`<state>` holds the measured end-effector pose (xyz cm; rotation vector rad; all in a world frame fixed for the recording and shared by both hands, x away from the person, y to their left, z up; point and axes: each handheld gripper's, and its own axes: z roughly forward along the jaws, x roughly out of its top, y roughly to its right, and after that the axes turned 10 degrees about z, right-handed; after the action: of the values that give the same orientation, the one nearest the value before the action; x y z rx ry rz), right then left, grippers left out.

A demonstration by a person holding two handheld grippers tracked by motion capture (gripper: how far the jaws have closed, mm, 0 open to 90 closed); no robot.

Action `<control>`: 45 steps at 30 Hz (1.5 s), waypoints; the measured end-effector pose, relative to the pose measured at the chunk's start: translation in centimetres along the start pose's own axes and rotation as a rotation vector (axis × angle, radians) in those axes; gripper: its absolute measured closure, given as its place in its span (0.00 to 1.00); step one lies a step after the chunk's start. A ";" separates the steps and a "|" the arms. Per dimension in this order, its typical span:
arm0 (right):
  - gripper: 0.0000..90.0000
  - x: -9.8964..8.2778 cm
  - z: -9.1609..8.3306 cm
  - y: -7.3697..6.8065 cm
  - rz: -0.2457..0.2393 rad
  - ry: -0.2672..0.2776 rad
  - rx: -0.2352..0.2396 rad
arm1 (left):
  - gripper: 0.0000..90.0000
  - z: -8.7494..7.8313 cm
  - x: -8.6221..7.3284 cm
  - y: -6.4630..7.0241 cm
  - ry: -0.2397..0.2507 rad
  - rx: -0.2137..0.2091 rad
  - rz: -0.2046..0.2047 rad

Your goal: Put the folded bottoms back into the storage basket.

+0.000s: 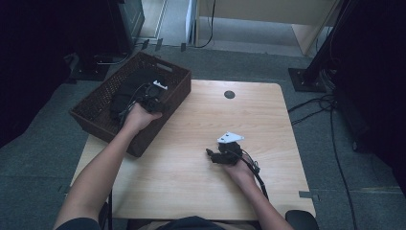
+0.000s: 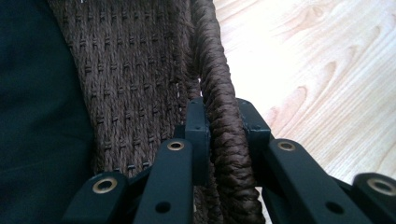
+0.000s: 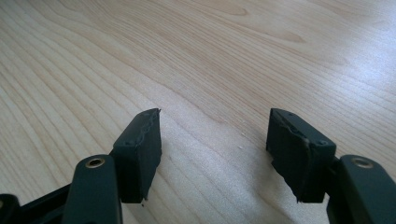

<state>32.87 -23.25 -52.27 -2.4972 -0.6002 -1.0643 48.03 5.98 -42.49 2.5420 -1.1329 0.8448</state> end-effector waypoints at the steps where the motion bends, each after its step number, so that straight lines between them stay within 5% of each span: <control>1: 0.39 0.0 0.0 0.0 0.000 0.000 -0.002 | 0.86 -0.1 -0.1 -0.1 0.000 0.005 -0.009; 18: 0.39 0.0 0.0 -0.1 -0.002 0.003 -0.003 | 0.85 -2.1 -3.1 -4.7 0.011 0.140 -0.252; 32: 0.39 0.0 0.0 -0.1 0.003 0.000 0.000 | 0.83 -1.5 -2.2 -6.2 -0.001 0.211 -0.315; 41: 0.39 0.0 0.1 -0.2 0.007 0.002 -0.003 | 0.81 -1.6 -2.3 -6.3 0.012 0.195 -0.320; 45: 0.39 0.0 0.1 -0.2 0.008 0.002 -0.003 | 0.72 -1.7 -2.6 -6.5 0.039 0.153 -0.318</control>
<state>32.81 -23.04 -52.27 -2.4980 -0.5884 -1.0658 50.76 12.61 -42.50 2.7136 -0.6476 0.9209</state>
